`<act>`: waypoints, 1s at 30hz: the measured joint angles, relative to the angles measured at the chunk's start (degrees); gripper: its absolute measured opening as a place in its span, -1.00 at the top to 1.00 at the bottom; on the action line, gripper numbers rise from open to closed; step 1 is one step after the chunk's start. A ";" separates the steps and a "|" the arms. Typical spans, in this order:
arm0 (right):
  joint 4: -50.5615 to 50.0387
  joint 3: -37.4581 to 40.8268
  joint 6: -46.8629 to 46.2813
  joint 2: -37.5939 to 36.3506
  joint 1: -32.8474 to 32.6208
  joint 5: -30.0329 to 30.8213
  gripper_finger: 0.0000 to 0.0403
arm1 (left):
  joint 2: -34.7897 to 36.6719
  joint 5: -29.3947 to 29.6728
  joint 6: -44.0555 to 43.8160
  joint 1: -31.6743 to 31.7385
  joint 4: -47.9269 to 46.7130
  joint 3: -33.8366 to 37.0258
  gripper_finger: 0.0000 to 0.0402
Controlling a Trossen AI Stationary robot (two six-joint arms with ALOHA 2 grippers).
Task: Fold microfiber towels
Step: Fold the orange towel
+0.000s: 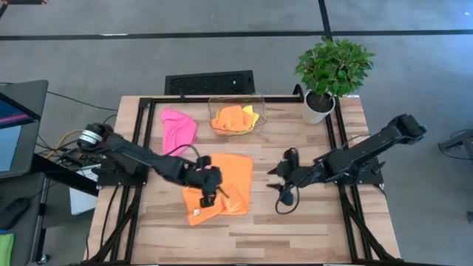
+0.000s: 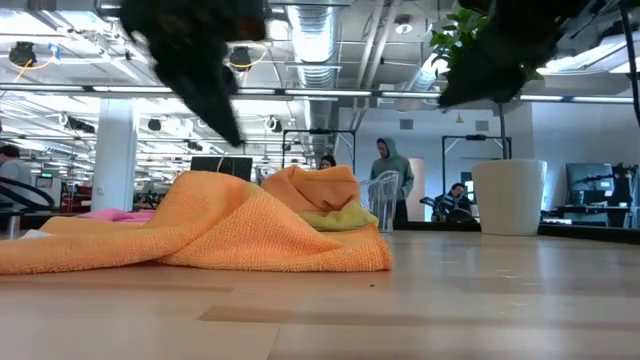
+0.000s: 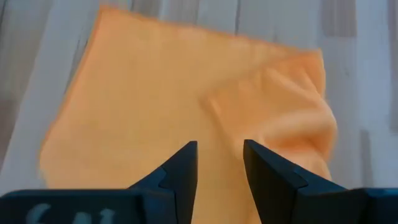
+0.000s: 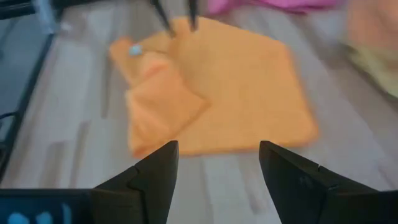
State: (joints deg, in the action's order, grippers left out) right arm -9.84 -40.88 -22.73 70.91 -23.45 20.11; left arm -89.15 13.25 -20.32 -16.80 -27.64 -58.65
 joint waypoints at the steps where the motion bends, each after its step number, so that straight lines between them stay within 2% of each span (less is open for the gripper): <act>1: 2.47 -0.05 1.89 1.83 0.21 -1.49 -0.24 | 0.98 1.06 -2.14 -1.40 -2.35 0.00 0.39; 6: 17.42 -0.11 11.58 11.64 1.85 -9.58 -0.24 | 2.91 5.66 -12.33 -8.28 -7.28 -0.02 0.39; 11: 28.78 -1.94 16.24 21.70 5.20 -16.51 -0.24 | 2.96 8.33 -19.67 -13.28 -8.08 -0.02 0.39; 16: 29.01 -7.56 20.09 31.10 8.37 -17.44 -0.24 | 2.96 11.46 -24.09 -16.84 -8.02 -0.04 0.39; 21: 28.82 -13.48 23.21 38.62 10.43 -22.16 -0.24 | 2.94 12.59 -26.57 -18.72 -8.07 -0.04 0.39; 30: 24.50 -18.65 23.24 44.79 13.23 -22.29 -0.24 | 2.94 12.82 -27.55 -19.84 -8.04 -0.04 0.39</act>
State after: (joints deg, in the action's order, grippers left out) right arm 14.66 -59.53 0.51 115.70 -10.22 -2.17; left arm -86.21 26.07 -47.87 -36.64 -35.68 -58.70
